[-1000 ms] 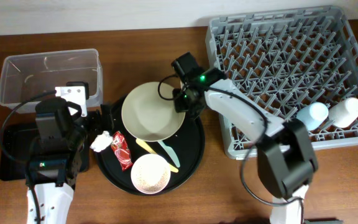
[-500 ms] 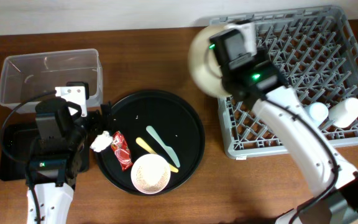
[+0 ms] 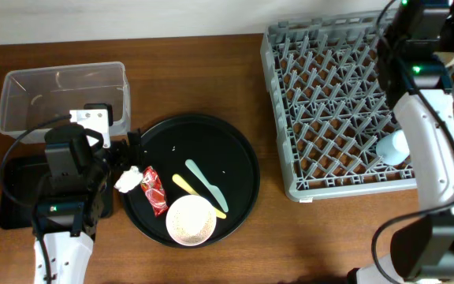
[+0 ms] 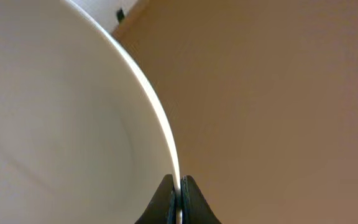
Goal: Sort waste into correct bins and load items into the dishwasher rack
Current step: 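Grasp the cream plate rim with the right gripper and lift, then carry the cream plate to the rack's top and set it down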
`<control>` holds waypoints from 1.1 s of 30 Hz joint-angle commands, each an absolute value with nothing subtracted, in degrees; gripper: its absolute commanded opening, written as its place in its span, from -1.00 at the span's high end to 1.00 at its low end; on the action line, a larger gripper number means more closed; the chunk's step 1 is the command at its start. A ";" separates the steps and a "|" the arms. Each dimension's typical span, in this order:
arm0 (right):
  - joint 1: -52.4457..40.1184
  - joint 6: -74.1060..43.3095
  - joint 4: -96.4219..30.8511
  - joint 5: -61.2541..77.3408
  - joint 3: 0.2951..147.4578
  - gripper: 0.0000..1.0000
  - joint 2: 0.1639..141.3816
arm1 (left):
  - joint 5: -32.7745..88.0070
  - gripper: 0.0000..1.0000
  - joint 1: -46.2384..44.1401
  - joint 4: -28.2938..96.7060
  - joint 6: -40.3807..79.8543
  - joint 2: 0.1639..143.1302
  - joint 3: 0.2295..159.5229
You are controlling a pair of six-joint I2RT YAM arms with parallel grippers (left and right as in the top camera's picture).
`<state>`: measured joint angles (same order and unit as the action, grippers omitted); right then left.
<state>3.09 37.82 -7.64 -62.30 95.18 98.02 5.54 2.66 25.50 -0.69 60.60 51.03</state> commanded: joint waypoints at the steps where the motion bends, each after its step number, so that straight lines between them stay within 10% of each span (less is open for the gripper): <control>1: 4.23 47.68 -4.64 -63.99 96.23 0.92 104.71 | 5.08 -0.99 2.79 25.41 -1.58 60.53 52.40; 33: 7.14 61.69 8.45 -58.02 96.16 0.91 117.82 | 5.08 -0.99 2.79 25.85 -1.58 60.53 52.40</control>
